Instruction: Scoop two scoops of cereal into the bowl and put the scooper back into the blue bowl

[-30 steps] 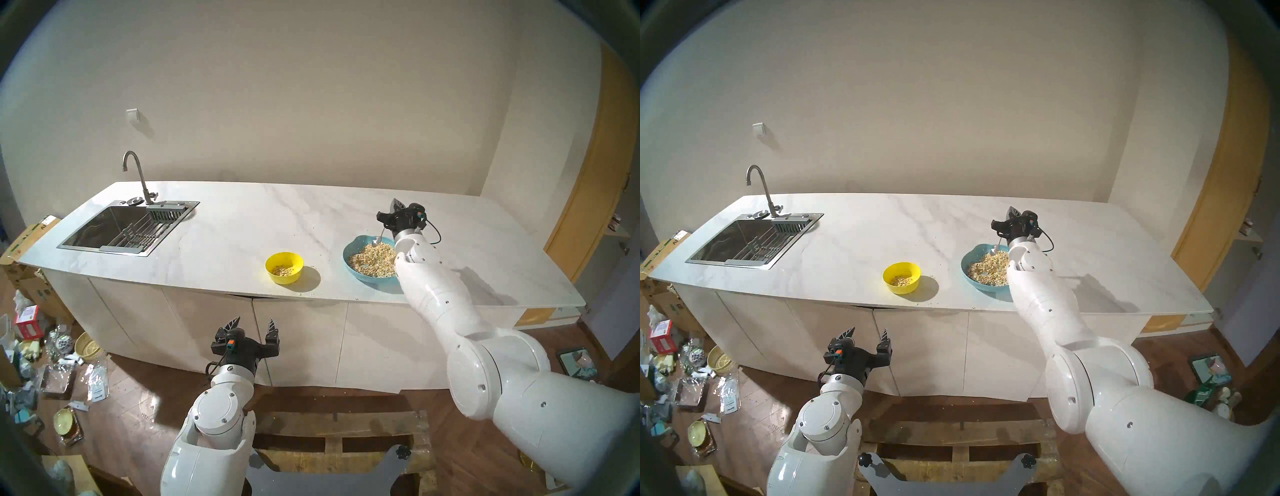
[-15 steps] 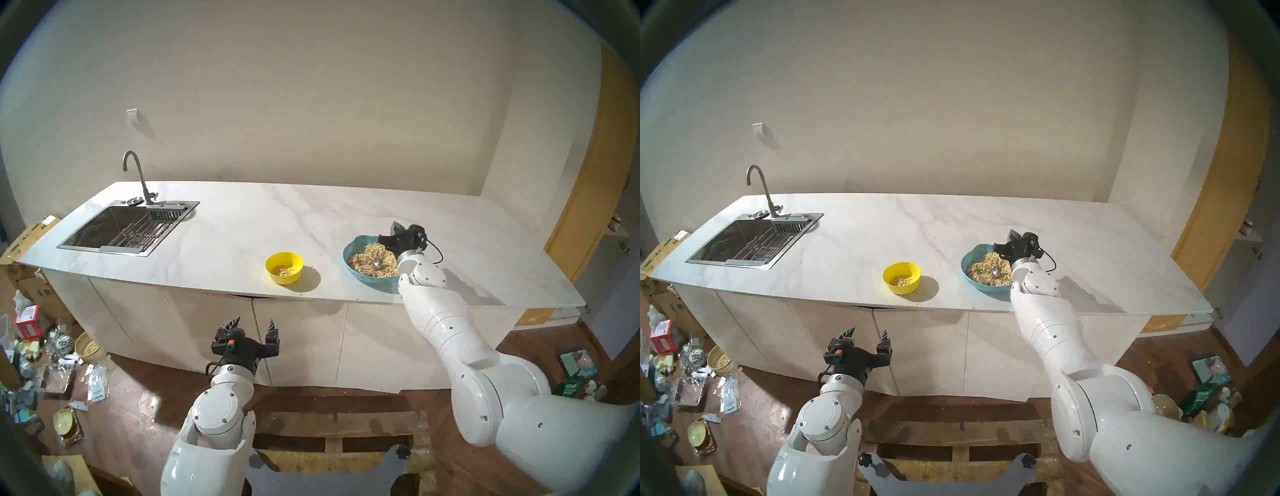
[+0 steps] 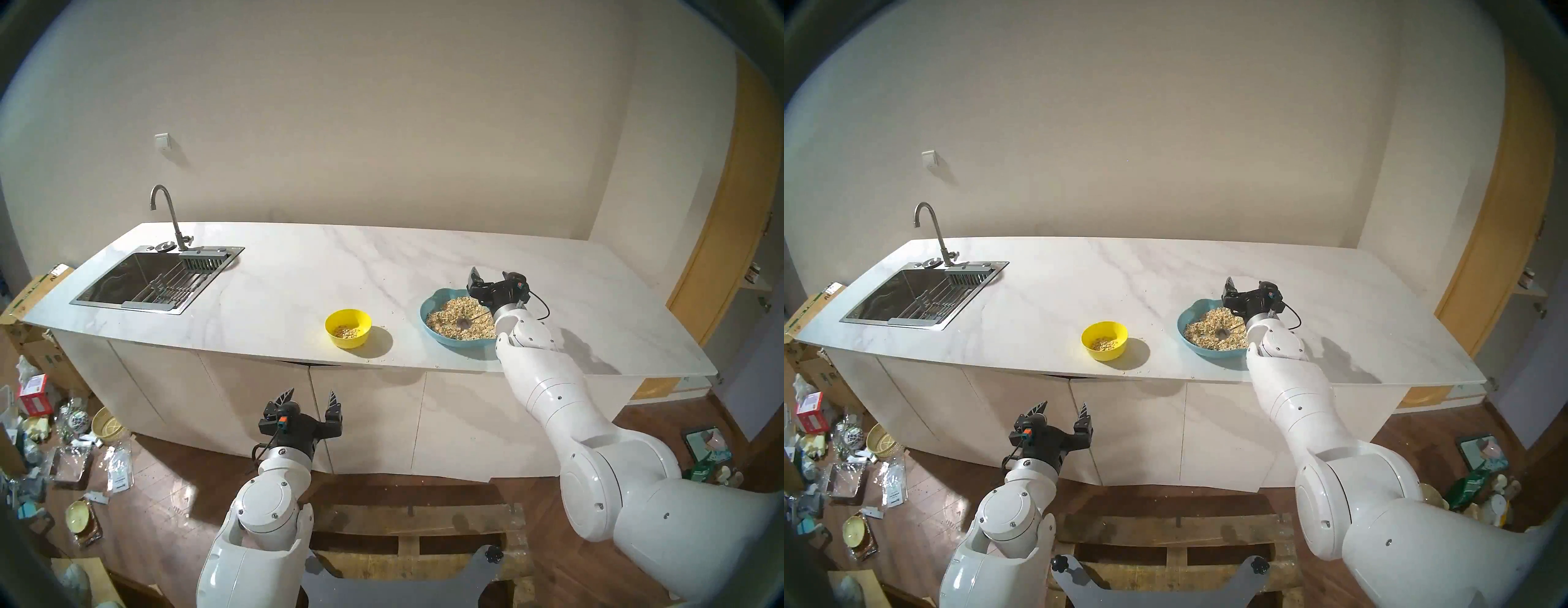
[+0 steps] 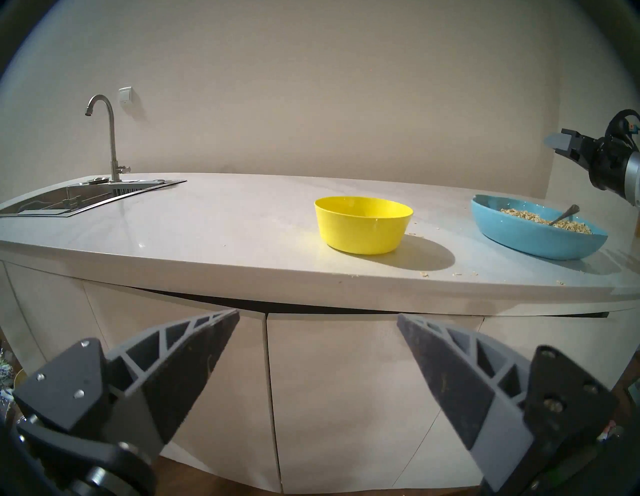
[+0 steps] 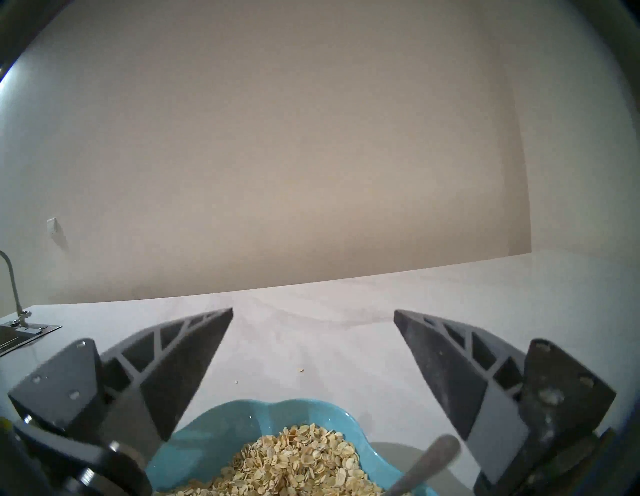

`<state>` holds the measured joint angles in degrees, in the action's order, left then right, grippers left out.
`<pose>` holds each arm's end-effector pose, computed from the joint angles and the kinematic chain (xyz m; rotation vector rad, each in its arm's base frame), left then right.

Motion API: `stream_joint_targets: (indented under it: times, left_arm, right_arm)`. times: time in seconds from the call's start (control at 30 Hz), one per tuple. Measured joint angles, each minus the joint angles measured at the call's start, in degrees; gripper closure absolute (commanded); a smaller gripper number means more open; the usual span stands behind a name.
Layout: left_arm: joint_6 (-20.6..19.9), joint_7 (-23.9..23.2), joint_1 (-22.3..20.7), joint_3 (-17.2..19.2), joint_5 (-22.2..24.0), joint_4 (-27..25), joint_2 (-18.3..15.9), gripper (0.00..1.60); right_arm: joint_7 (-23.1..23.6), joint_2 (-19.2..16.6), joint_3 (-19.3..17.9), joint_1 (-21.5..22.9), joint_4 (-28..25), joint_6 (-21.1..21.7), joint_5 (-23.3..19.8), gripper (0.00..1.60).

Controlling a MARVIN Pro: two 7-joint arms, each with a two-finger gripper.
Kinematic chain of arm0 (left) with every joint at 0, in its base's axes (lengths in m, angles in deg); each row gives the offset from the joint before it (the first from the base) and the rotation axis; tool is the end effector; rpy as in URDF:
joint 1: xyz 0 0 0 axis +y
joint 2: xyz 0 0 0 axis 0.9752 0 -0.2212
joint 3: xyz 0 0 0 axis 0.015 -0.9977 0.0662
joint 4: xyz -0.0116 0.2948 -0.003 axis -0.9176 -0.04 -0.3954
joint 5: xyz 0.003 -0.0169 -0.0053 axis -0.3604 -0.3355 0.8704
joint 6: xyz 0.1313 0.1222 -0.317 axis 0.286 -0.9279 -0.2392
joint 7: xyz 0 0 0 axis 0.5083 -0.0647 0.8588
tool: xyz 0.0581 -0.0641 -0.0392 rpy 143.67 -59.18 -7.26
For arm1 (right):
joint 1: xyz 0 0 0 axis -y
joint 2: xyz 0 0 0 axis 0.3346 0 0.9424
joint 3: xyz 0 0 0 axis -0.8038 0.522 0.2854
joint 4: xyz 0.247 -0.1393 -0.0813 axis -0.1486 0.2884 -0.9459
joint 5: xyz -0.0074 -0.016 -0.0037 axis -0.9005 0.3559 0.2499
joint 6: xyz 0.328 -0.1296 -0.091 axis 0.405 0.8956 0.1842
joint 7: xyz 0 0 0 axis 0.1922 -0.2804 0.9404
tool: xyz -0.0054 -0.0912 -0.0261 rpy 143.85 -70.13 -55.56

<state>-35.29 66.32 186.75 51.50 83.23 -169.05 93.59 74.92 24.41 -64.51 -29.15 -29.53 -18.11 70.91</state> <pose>0.3710 -0.0145 -0.3621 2.3460 0.0160 2.0692 0.6581 -0.0443 -0.2634 -1.9700 0.0991 -2.2787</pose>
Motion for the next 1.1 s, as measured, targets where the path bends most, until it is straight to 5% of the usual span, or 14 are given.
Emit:
stream_joint_targets:
  times: [0.3,0.63,0.93,1.1]
  left_arm:
    - [0.00,0.00,-0.01,0.00,0.00,0.03,0.00,0.00]
    - [0.00,0.00,0.00,-0.01,0.01,0.01,-0.01,0.00]
    - [0.00,0.00,0.00,-0.01,0.01,0.01,-0.02,0.00]
    - [0.00,0.00,0.00,-0.01,0.02,0.00,-0.02,0.00]
  right_arm:
    - [-0.03,-1.63,2.34,-0.96,-3.59,-1.75,3.86,0.00]
    - [-0.94,-7.72,2.99,-10.06,-22.77,-1.98,7.20,0.00]
    - [-1.49,-11.11,0.43,-18.93,-37.91,3.22,6.24,0.00]
    - [-2.63,-11.29,-1.58,-23.85,-46.91,10.13,5.25,0.00]
